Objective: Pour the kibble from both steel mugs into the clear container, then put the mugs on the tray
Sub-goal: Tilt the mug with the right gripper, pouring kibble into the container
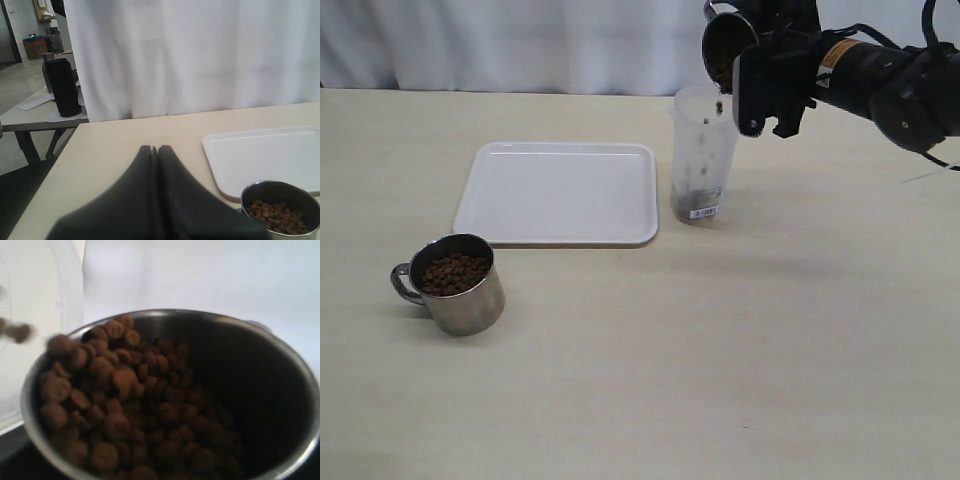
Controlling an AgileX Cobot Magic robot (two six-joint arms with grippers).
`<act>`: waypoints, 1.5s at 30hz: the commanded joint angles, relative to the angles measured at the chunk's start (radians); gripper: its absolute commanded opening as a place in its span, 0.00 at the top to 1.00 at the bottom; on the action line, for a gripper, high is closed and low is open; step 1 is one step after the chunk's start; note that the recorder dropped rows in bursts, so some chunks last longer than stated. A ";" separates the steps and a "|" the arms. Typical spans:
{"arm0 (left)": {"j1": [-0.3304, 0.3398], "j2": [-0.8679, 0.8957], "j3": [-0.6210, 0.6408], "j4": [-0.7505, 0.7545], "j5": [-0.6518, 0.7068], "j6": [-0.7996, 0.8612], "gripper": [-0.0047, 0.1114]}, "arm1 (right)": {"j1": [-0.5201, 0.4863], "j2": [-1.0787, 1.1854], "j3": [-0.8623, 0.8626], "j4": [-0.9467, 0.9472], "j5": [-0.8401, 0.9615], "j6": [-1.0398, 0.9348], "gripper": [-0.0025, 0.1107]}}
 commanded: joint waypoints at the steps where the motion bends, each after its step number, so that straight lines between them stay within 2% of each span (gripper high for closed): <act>1: 0.002 -0.003 0.002 -0.001 -0.007 -0.003 0.96 | 0.002 -0.006 -0.010 0.008 -0.023 -0.021 0.94; 26: 0.002 -0.003 0.002 0.000 -0.005 -0.003 0.96 | 0.002 -0.006 -0.010 0.008 -0.083 -0.079 0.94; 45: 0.002 -0.003 0.002 0.000 -0.007 -0.003 0.96 | 0.002 -0.006 -0.010 0.008 -0.083 -0.214 0.94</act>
